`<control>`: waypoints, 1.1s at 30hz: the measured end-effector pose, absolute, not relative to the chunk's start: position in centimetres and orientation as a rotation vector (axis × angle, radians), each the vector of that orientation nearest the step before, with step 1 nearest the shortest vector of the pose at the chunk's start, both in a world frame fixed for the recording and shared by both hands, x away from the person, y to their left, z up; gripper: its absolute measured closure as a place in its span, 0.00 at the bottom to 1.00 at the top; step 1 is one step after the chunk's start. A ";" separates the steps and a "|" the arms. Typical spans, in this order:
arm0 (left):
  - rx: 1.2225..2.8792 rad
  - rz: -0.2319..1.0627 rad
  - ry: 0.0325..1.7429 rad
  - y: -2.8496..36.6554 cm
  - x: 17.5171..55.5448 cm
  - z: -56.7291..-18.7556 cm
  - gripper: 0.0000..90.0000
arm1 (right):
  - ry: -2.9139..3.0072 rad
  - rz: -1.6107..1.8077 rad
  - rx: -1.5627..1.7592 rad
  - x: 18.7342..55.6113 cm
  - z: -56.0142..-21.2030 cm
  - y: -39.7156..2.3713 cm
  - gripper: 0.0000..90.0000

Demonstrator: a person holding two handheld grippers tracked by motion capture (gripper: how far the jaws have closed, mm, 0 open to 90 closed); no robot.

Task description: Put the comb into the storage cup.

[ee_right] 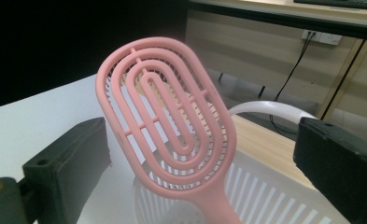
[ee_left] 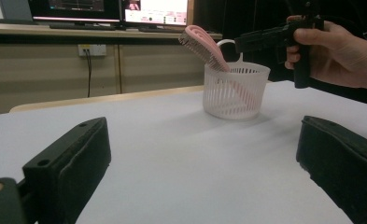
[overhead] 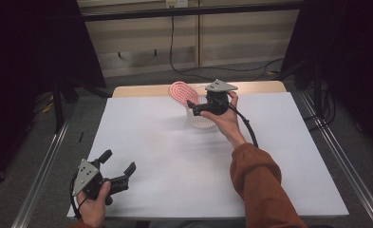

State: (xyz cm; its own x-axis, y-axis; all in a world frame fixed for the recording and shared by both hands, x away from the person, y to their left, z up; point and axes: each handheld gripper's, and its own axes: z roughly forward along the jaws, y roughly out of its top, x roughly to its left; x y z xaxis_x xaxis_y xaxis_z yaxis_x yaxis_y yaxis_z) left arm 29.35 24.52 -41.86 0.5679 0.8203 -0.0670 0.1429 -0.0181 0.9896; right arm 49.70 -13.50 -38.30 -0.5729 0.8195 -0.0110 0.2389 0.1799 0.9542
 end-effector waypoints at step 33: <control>1.516 0.685 0.872 24.9 29.2 -41.9 0.03 | 1.796 1.393 1.058 47.2 -37.2 -15.7 0.02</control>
State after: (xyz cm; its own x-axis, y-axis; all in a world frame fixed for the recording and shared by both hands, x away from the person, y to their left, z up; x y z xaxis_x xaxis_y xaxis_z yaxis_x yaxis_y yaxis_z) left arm 29.24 24.93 -41.86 0.5459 0.8358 -0.0586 0.1401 -0.0221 0.9899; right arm 47.19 -15.66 -37.22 -0.4841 0.8750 -0.0012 0.2165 0.1211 0.9687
